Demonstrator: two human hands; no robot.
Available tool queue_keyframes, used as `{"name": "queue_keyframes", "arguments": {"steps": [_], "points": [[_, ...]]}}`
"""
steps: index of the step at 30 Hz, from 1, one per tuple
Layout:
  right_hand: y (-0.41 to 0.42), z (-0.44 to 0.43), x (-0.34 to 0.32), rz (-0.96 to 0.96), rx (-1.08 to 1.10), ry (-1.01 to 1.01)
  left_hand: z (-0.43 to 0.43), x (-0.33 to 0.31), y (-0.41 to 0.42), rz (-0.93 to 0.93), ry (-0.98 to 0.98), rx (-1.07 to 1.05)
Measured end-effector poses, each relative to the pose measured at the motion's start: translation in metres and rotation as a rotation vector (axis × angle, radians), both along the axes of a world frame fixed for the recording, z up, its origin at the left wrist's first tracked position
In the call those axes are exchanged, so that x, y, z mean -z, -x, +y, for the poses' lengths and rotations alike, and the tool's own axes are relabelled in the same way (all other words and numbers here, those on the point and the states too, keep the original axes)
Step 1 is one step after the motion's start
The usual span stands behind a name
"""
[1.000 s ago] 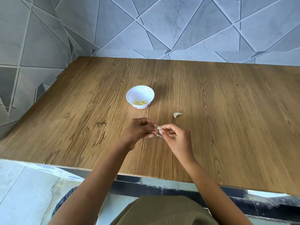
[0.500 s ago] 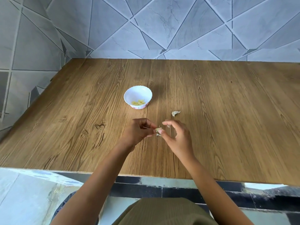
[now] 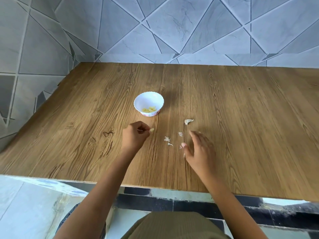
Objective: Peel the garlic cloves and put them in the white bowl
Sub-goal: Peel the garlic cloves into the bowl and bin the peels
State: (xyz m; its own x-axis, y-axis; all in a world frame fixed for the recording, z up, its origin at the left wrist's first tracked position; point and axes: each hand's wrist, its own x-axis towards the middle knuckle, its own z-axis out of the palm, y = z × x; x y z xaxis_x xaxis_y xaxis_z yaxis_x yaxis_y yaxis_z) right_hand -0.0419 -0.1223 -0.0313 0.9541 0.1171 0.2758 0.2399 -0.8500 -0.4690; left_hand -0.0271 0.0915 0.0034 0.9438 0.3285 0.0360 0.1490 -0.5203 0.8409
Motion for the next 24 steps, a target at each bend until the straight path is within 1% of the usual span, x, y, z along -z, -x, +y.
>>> {"name": "queue_keyframes", "arguments": {"steps": [2,4,10,12,14,16,19,22,24], "points": [[0.002,-0.007,0.007,0.091,0.011,0.075,0.007,0.003,-0.004,-0.054,-0.086,-0.066],[0.002,-0.012,0.012,0.123,0.0,0.104,0.009,0.006,-0.007,-0.056,-0.173,-0.088],[0.002,-0.012,0.012,0.135,-0.023,0.053,0.003,0.007,-0.007,-0.023,-0.453,-0.039],[0.001,-0.012,0.012,0.135,-0.02,0.034,-0.008,0.002,-0.007,-0.05,-0.461,0.039],[0.001,-0.013,0.013,0.127,-0.021,0.0,-0.022,-0.002,-0.009,-0.034,-0.451,0.177],[0.003,-0.013,0.012,0.115,-0.021,-0.064,-0.035,-0.004,-0.009,0.011,-0.464,0.301],[0.006,-0.014,0.007,0.101,-0.011,-0.237,-0.045,-0.003,-0.007,0.077,-0.502,0.428],[0.007,-0.019,-0.001,0.136,-0.008,-0.469,-0.054,-0.003,-0.006,0.111,-0.51,0.49],[0.005,-0.02,-0.007,0.192,0.001,-0.633,-0.058,-0.003,-0.004,0.097,-0.568,0.501]]}}
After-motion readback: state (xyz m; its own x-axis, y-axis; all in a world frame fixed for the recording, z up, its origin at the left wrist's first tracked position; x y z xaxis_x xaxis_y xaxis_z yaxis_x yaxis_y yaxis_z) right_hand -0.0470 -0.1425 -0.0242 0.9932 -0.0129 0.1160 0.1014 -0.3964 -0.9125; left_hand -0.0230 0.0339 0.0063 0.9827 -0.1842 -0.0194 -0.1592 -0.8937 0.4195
